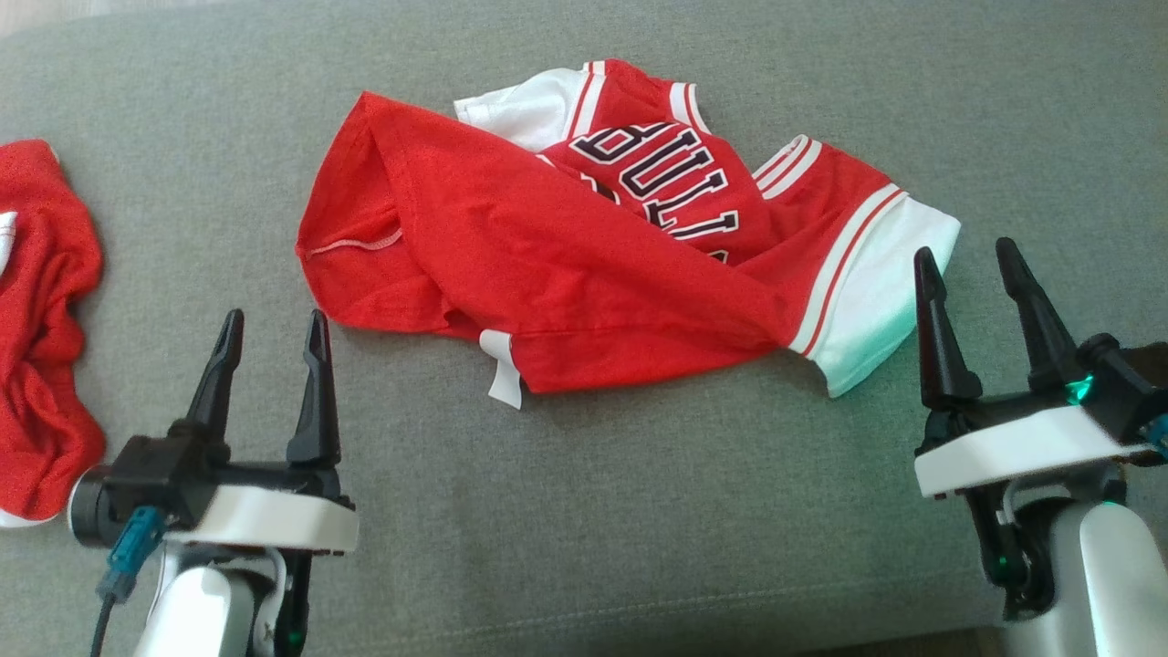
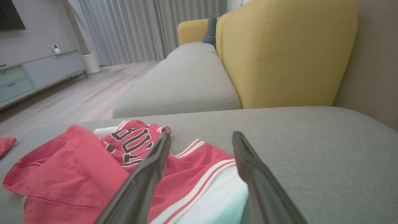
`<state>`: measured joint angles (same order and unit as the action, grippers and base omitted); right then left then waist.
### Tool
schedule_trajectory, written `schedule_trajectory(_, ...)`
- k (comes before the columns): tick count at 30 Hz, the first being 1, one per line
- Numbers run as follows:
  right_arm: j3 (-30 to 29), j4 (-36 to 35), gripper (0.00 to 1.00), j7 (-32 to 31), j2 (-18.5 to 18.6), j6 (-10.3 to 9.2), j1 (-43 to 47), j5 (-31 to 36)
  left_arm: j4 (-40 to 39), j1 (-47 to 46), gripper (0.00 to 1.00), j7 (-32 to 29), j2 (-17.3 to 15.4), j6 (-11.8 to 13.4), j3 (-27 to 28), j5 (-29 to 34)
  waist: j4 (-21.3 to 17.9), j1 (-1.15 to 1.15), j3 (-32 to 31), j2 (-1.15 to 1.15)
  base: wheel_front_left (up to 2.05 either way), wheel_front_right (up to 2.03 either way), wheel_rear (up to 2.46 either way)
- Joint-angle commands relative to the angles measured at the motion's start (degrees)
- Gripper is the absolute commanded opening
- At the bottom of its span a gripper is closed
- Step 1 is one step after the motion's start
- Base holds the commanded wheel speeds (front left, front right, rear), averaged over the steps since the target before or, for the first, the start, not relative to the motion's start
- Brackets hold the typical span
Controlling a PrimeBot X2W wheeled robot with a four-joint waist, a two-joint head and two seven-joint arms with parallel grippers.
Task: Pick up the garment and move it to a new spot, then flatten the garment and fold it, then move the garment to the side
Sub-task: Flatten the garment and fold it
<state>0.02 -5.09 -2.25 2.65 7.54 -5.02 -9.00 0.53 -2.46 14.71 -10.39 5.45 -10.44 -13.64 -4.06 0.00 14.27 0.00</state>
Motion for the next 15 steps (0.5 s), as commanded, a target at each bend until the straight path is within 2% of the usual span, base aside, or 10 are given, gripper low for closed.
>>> schedule_trajectory(1, 1.2, -2.2, 1.0, -0.2, 0.2, -0.05, -0.3, -0.1, -1.8, -0.9, 1.0, 0.3, -0.7, -0.2, 1.8, 0.2, 0.0, 0.0, -0.1, 0.0, 0.0, 0.0, 0.0)
schedule_trajectory(10, 1.4, -2.3, 1.0, -0.4, 0.2, -0.05, -0.2, -0.2, -1.1, -1.3, 1.0, 0.3, -1.0, -0.6, 0.8, 0.4, -0.1, 0.0, 0.1, 0.0, 0.0, 0.0, 0.0)
schedule_trajectory(15, 1.5, -2.4, 1.0, -0.3, 0.2, -0.05, -0.5, -0.3, 0.5, -3.7, 1.0, -1.0, -1.1, -3.1, -2.0, 0.4, -0.2, 0.0, 0.9, 0.0, 0.0, 0.0, 0.0)
